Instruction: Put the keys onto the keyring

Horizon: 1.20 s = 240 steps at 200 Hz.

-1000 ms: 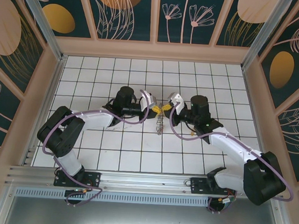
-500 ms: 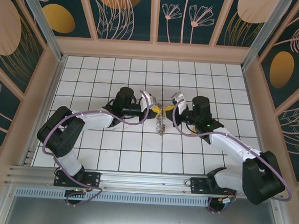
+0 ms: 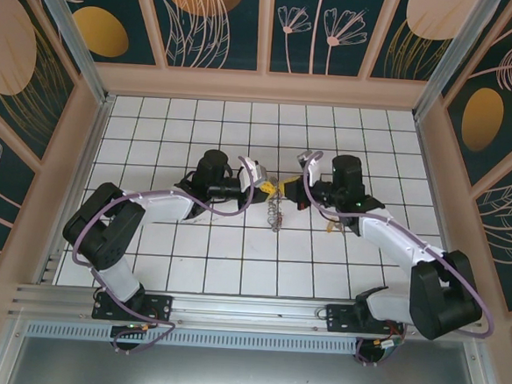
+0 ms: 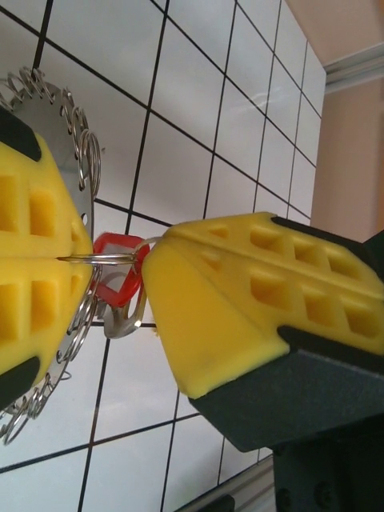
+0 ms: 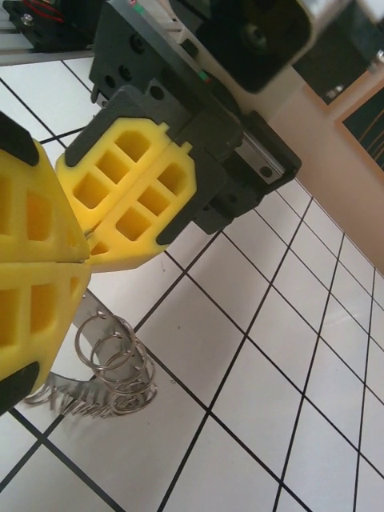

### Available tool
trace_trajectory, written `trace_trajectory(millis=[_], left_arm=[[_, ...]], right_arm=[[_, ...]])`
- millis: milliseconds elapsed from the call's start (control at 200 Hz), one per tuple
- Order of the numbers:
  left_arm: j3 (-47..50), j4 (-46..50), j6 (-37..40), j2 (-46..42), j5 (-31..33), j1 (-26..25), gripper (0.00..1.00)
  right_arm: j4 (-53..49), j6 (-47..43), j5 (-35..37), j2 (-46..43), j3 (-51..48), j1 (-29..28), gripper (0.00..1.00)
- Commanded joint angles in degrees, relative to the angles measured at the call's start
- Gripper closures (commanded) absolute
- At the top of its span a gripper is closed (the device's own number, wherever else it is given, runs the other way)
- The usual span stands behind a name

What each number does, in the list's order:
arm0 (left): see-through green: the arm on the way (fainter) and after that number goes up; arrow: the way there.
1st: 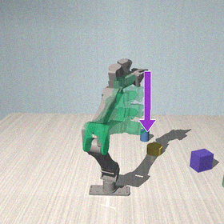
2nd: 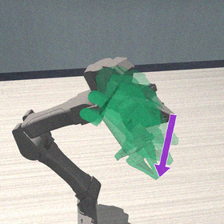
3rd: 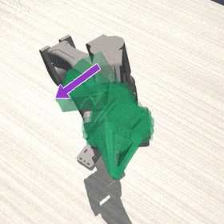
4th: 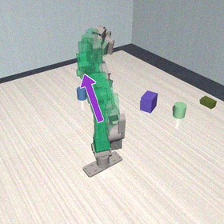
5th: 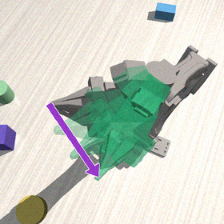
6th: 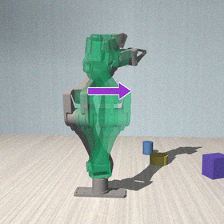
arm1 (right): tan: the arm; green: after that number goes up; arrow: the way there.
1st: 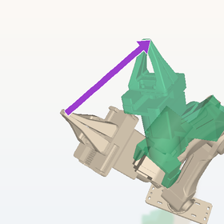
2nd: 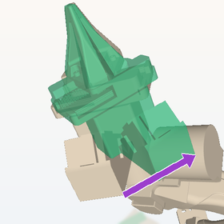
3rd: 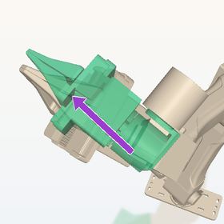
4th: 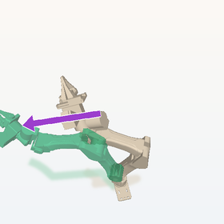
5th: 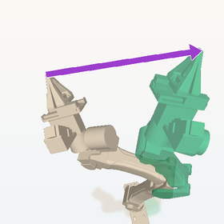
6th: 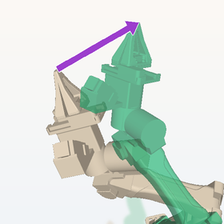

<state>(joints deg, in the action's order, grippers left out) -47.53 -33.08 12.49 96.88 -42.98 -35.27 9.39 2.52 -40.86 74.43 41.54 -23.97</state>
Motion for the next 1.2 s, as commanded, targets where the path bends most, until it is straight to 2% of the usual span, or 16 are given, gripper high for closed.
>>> trace_trajectory(millis=[0, 525, 606, 706, 851, 976, 1196], left_arm=[[-0.9, 4.9, 3.4, -0.7, 0.7, -0.2, 1.00], [-1.1, 2.9, 0.8, -0.7, 1.4, -0.2, 1.00], [-1.4, 3.4, 0.7, -0.6, 1.5, -0.3, 1.00], [-1.7, 3.7, 0.4, -0.5, 0.8, -0.3, 0.80], [-1.2, 2.5, -0.8, -1.1, 0.3, -0.2, 0.68], [-0.2, 0.1, -2.8, -2.0, 0.1, -0.2, 0.64], [2.7, -6.8, -7.9, -4.4, 2.4, -0.2, 0.63]], right_arm=[[-2.0, 0.6, -2.3, 1.2, 5.0, 0.5, 1.00], [-14.5, -8.6, 0.6, 4.2, 10.8, -2.4, 1.00], [-15.1, -8.6, 2.8, 3.8, 10.6, -2.3, 1.00], [-14.4, -7.3, 4.5, 2.6, 9.2, -1.7, 1.00], [-12.3, -4.6, 6.0, 0.4, 6.1, -0.2, 1.00], [-11.3, -2.5, 7.0, -1.4, 3.6, 1.2, 1.00], [-11.6, 2.4, 9.7, -4.1, -1.0, 3.5, 1.00]])
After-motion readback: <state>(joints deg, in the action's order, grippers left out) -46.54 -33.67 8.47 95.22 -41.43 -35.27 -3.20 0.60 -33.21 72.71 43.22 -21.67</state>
